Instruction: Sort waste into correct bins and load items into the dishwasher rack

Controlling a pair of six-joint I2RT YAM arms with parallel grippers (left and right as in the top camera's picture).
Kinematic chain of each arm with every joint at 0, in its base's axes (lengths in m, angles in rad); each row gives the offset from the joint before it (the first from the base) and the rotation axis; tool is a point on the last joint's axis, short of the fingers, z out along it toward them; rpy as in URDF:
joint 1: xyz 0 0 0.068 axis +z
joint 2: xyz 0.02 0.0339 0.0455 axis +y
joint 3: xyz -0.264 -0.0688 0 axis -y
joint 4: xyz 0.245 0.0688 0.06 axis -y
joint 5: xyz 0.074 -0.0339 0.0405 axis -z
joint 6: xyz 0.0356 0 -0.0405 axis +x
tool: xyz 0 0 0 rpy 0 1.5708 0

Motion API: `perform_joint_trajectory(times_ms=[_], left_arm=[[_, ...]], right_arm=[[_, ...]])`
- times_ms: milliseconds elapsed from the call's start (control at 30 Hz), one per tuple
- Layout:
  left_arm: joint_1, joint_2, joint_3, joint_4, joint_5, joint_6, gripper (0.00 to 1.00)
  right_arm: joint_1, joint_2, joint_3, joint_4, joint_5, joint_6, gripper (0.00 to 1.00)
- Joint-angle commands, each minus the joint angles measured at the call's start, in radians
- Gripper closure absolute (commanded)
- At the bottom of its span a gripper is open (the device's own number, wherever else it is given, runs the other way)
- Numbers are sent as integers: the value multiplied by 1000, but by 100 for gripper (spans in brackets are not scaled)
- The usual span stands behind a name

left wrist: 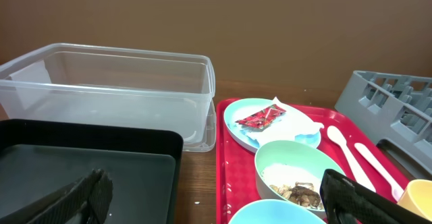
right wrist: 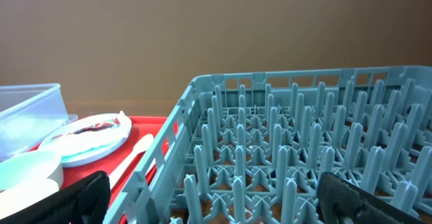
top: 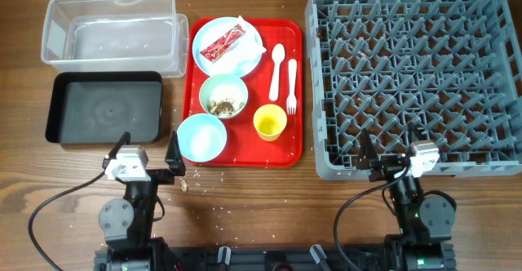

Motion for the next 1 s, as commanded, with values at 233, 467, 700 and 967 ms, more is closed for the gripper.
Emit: perform_joint_trajectory(times_ms=[233, 467, 700, 967], left_arm=[[-7, -8, -7, 58, 32, -31, 0], [-7, -2, 121, 145, 32, -140, 0], [-7, 265, 372, 50, 138, -137, 0], [-63, 1092, 1039, -294, 235, 47, 0]], right_arm=[[-3, -7, 15, 276, -2, -10, 0], [-3, 104, 222, 274, -86, -14, 0], [-3, 459, 568, 57, -190, -91, 0], [-3, 743, 874, -278, -195, -145, 0]])
